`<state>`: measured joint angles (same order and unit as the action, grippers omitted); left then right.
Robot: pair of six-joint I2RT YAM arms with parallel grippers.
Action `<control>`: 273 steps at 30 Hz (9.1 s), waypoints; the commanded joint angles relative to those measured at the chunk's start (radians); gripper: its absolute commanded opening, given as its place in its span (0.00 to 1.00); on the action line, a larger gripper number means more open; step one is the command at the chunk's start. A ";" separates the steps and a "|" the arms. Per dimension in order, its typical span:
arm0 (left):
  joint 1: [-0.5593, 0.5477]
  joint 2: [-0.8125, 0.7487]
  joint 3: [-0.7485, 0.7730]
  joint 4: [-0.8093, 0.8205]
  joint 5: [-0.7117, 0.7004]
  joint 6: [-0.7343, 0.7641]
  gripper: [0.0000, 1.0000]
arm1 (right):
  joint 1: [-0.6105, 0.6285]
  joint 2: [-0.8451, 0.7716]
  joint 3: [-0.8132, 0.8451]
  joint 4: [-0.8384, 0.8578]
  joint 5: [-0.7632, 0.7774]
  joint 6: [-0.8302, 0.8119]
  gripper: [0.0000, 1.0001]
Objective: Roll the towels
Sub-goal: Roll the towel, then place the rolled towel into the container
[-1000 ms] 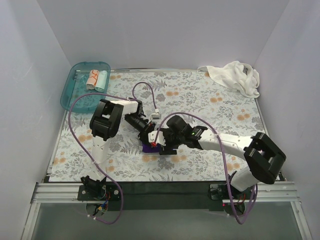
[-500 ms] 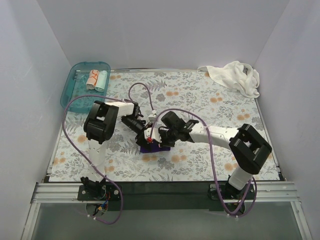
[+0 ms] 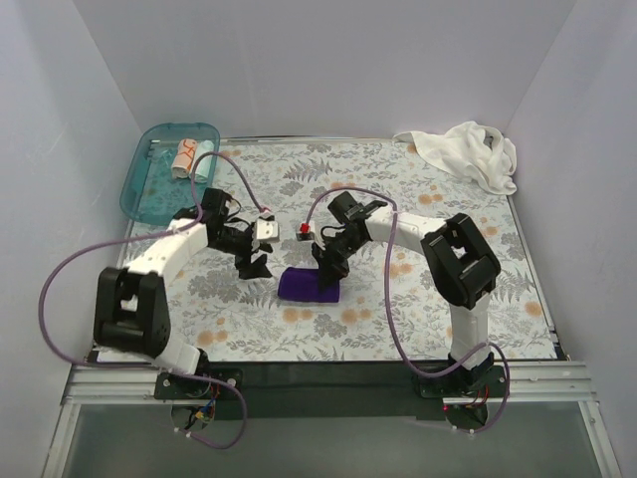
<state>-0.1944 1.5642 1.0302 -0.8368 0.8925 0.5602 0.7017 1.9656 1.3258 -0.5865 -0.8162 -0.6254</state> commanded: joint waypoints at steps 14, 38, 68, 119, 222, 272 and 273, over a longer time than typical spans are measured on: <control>-0.537 -0.468 -0.498 0.631 -0.507 -0.072 0.69 | -0.034 0.311 0.168 -0.283 -0.123 0.015 0.01; -0.622 -0.175 -0.440 0.476 -0.509 -0.247 0.25 | -0.198 -0.081 0.054 -0.144 -0.011 0.035 0.47; -0.346 0.309 -0.044 0.133 -0.069 -0.197 0.28 | 0.174 -0.685 -0.677 0.623 0.453 -0.295 0.67; -0.439 -0.619 -0.573 0.675 -0.431 -0.151 0.84 | -0.013 0.033 -0.073 0.042 0.005 -0.022 0.04; 0.443 0.882 1.229 0.573 -1.000 -0.901 0.00 | -0.633 -0.346 -0.244 -0.314 -0.166 0.038 0.98; 0.435 0.829 1.239 0.579 -0.851 -0.872 0.74 | -0.634 -0.350 -0.272 -0.315 -0.189 0.046 0.98; 0.435 0.814 1.240 0.579 -0.846 -0.873 0.74 | -0.633 -0.352 -0.272 -0.315 -0.192 0.046 0.98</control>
<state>0.2440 2.5298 2.2265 -0.2573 -0.0086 -0.3210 0.0723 1.6379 1.0637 -0.8986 -0.9646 -0.5793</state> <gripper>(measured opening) 0.739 0.985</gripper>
